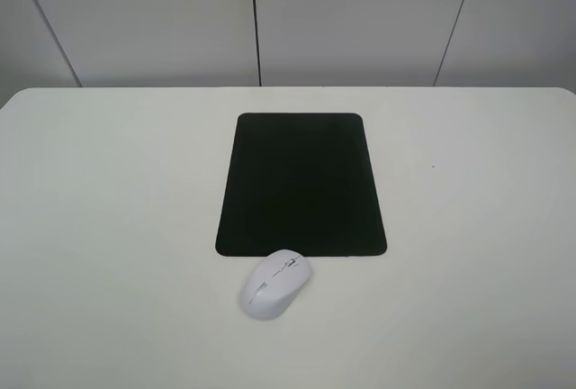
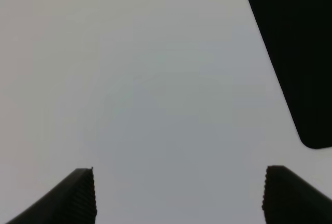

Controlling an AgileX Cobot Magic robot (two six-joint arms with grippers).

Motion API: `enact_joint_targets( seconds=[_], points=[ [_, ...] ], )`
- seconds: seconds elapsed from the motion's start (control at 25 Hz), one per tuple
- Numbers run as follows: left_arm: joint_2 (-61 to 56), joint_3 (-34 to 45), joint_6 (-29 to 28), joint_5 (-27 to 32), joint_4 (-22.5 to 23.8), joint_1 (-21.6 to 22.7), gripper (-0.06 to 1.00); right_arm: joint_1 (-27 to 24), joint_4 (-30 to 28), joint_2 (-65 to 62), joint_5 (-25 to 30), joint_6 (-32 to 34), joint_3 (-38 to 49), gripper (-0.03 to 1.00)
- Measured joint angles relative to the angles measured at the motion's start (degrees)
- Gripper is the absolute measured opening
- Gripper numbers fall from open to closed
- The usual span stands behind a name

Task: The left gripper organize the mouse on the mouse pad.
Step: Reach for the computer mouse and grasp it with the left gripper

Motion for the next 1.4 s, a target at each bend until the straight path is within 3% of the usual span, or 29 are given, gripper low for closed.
enact_joint_targets(
  seconds=[0.48,0.56,0.68,0.8,1.0,1.24,1.4],
  points=[
    [24.74,-1.22,17.71,-4.43,-14.62,-0.19,0.68,0.00,0.00,0.00,0.00,0.00,0.00,0.83],
    [27.11,-1.22,18.34,-6.22,-15.00,-1.98,0.68,0.00,0.00,0.00,0.00,0.00,0.00,0.83],
    [30.27,-1.25,17.98,-10.10,-15.13,-9.56,0.68,0.00,0.00,0.00,0.00,0.00,0.00,0.83],
    [33.98,-1.25,13.63,-16.34,-13.83,-18.87,0.68,0.00,0.00,0.00,0.00,0.00,0.00,0.83],
    [41.05,-2.04,1.53,-23.85,-7.93,-31.57,0.68,0.00,0.00,0.00,0.00,0.00,0.00,0.83],
    [51.23,-7.51,-11.77,-25.18,0.01,-44.49,0.68,0.00,0.00,0.00,0.00,0.00,0.00,0.83],
    [56.46,-11.21,-20.78,-25.18,7.26,-50.27,0.68,0.00,0.00,0.00,0.00,0.00,0.00,0.83]
  ],
)
